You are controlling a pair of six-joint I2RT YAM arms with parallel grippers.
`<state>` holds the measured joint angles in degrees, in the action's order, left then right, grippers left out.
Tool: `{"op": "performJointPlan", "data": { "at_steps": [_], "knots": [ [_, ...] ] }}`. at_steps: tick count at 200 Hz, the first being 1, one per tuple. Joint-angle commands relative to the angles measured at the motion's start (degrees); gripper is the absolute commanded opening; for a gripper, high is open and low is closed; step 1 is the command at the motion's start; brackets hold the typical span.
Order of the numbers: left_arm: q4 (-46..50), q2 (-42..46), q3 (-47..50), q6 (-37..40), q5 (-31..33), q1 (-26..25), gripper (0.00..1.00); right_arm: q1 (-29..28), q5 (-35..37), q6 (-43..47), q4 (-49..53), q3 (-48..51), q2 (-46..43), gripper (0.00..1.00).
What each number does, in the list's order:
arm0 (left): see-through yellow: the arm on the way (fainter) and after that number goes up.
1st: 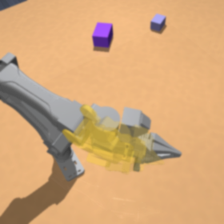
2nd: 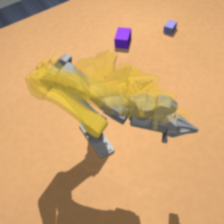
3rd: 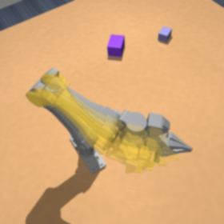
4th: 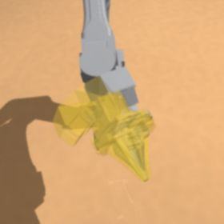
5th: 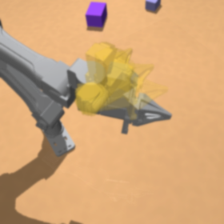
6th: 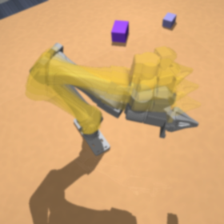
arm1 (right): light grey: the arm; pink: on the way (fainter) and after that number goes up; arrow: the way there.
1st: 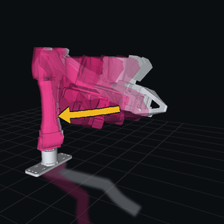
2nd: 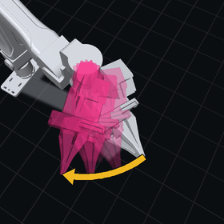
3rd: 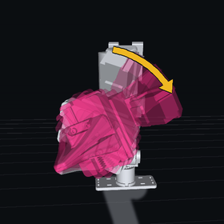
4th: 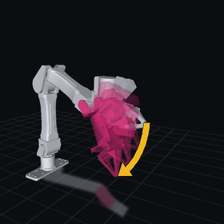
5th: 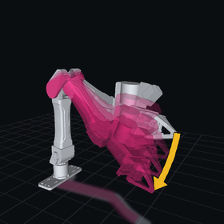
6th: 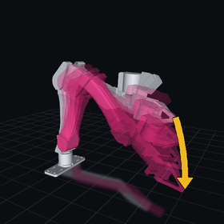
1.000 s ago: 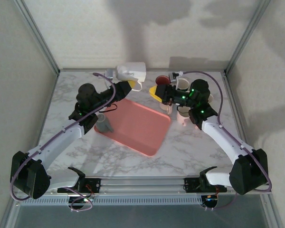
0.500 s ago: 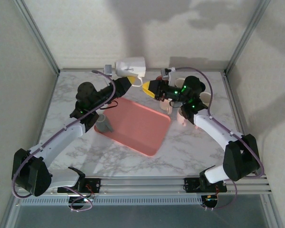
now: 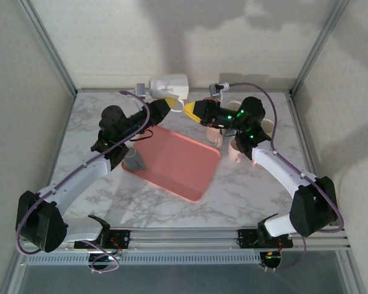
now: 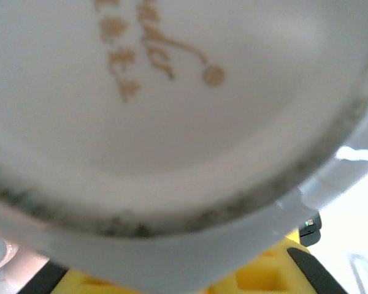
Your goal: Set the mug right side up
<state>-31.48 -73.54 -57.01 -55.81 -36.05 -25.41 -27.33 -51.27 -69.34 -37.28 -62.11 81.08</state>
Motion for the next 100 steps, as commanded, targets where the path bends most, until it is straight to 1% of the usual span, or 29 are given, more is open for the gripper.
{"op": "performJointPlan", "data": {
  "at_steps": [1,27,60,100],
  "knots": [
    [-8.4,0.7,-2.9,-0.7,-0.3,-0.3,0.00,-1.3,-0.9,-1.6,-4.3,-2.3,0.8,0.47],
    [-10.9,0.2,-2.3,-2.6,-1.0,-0.6,0.00,-2.4,-0.4,-2.2,-4.4,-3.7,2.4,0.45],
    [-10.6,-0.3,-2.8,-2.8,-1.0,-1.7,0.00,-3.3,0.6,-4.6,-7.8,-4.4,4.1,0.42],
    [-10.6,0.2,-2.6,-2.3,-0.2,-2.0,0.00,-3.4,3.4,-3.9,-5.7,-4.0,4.0,0.44]
  ]
}}
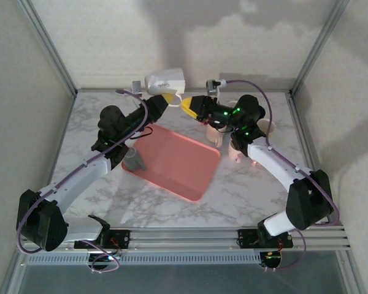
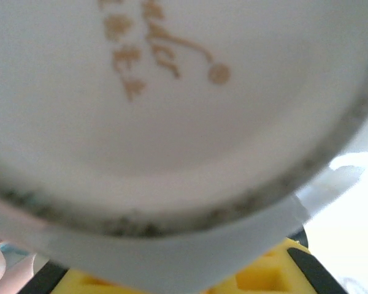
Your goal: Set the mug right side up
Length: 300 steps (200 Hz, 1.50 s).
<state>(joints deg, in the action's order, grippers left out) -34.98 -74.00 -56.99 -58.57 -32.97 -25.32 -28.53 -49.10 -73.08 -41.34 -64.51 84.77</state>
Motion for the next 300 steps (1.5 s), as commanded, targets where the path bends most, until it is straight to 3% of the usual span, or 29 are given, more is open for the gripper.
{"op": "performJointPlan", "data": {
  "at_steps": [1,35,112,162,179,196,208,253,300],
  "knots": [
    [-7.0,0.6,-2.6,0.4,-3.3,-2.1,0.00,-2.2,1.3,0.0,-1.5,-1.6,0.2,0.44],
    [-6.9,0.5,-2.6,0.6,-3.7,-2.3,0.00,-2.2,4.6,4.3,6.1,-1.8,-1.6,0.44],
    [-8.1,0.4,-0.7,0.2,-3.7,-2.7,0.00,-2.3,4.1,0.6,1.3,-4.4,1.5,0.32],
    [-6.5,1.1,1.8,1.9,-2.5,-2.5,0.00,-2.3,6.6,5.8,4.5,-4.0,-0.7,0.03],
    [-2.9,2.0,2.1,4.3,-1.2,-2.5,0.20,-2.3,7.1,9.7,8.3,-4.3,-2.2,0.00],
    [1.3,2.8,1.8,7.3,-0.7,-2.5,0.46,-2.2,7.9,14.1,13.4,-4.7,-3.9,0.00],
    [4.5,3.6,1.5,9.5,-0.4,-2.5,0.56,-1.9,8.9,16.7,16.6,-4.9,-5.0,0.00],
    [12.6,7.0,1.4,13.7,-0.1,-1.6,0.68,0.4,9.7,21.6,24.8,-4.3,-8.2,0.00],
    [26.0,8.6,-0.6,23.4,-2.2,0.3,0.72,3.8,11.0,31.4,39.0,-4.7,-13.5,0.00]
  ]
}}
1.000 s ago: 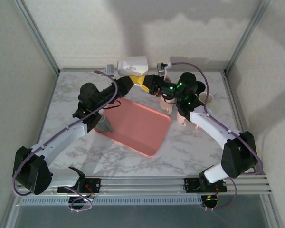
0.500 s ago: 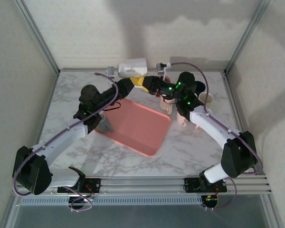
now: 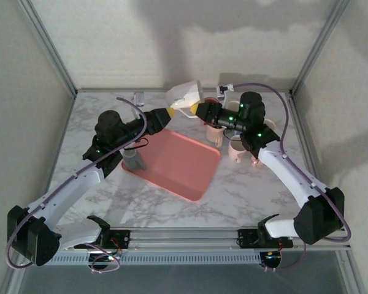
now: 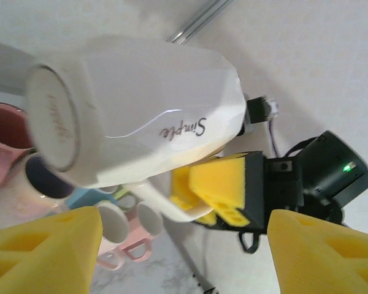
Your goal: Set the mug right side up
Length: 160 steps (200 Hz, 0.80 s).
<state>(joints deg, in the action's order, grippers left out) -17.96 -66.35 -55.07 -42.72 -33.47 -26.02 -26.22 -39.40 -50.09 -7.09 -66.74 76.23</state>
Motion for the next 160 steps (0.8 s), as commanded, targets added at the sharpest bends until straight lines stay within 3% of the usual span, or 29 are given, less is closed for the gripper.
{"op": "performJointPlan", "data": {
  "at_steps": [1,36,72,128,160],
  "knots": [
    [9.3,1.0,-2.6,7.8,-1.7,1.1,0.72,1.5,1.4,8.7,5.1,-2.5,-5.1,0.00],
    [19.6,-0.2,-5.9,16.9,-2.0,1.5,0.73,2.4,5.4,20.9,21.1,-5.3,-8.3,0.00],
    [22.4,-1.0,-6.3,21.1,-1.2,1.9,0.71,2.5,12.8,31.4,33.5,-4.8,-12.1,0.00],
    [24.0,-2.8,-5.2,23.6,1.1,2.0,0.70,2.5,24.7,35.0,47.6,-3.0,-14.8,0.00],
    [24.8,-3.7,-5.0,24.0,0.9,2.0,0.70,2.5,28.1,34.5,51.3,-1.4,-15.9,0.00]
  ]
}}
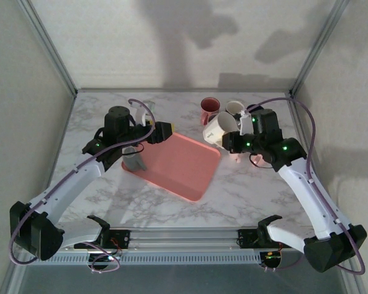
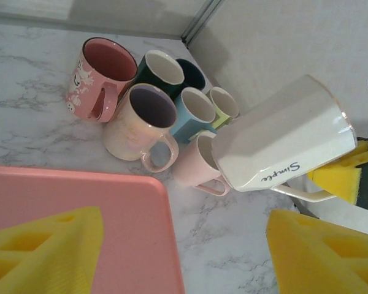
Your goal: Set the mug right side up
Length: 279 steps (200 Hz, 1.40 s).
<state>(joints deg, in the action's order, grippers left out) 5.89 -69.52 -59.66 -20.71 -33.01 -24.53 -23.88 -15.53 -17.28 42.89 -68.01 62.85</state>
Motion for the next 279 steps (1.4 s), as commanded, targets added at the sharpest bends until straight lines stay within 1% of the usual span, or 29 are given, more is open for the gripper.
{"op": "performJointPlan", "data": {
  "at_steps": [1,24,53,82,103,126,166,223,279],
  "knots": [
    [1.0,-0.5,-0.4,2.0,0.4,0.5,0.70,0.1,4.3,1.6,1.5,-0.1,-2.6,0.00],
    [1.5,-0.6,0.0,2.5,0.5,0.5,0.70,-0.8,6.5,1.0,5.7,0.5,-2.5,0.00],
    [1.0,-0.3,0.6,2.1,0.8,0.5,0.70,-3.0,7.3,0.7,9.9,1.1,-1.7,0.00],
    [0.8,0.4,1.6,2.4,1.4,0.6,0.70,-5.9,12.5,1.0,12.7,3.4,-1.0,0.00],
    [1.9,0.6,1.7,2.5,2.0,0.5,0.70,-8.1,15.4,1.8,11.5,6.9,-2.2,0.00],
    [2.1,1.2,2.6,2.9,2.1,0.5,0.71,-9.0,18.0,3.1,9.6,11.5,-2.8,0.00],
    [2.7,2.6,3.9,3.0,3.5,0.5,0.71,-9.6,18.1,4.6,3.5,18.0,-4.2,0.00],
    [2.9,3.3,5.1,3.2,4.4,0.5,0.72,-9.6,22.7,2.9,0.9,20.4,-2.5,0.00],
    [2.6,3.7,6.1,3.7,5.4,0.5,0.72,-9.7,22.2,1.8,-3.8,22.9,-0.4,0.00]
  ]
}}
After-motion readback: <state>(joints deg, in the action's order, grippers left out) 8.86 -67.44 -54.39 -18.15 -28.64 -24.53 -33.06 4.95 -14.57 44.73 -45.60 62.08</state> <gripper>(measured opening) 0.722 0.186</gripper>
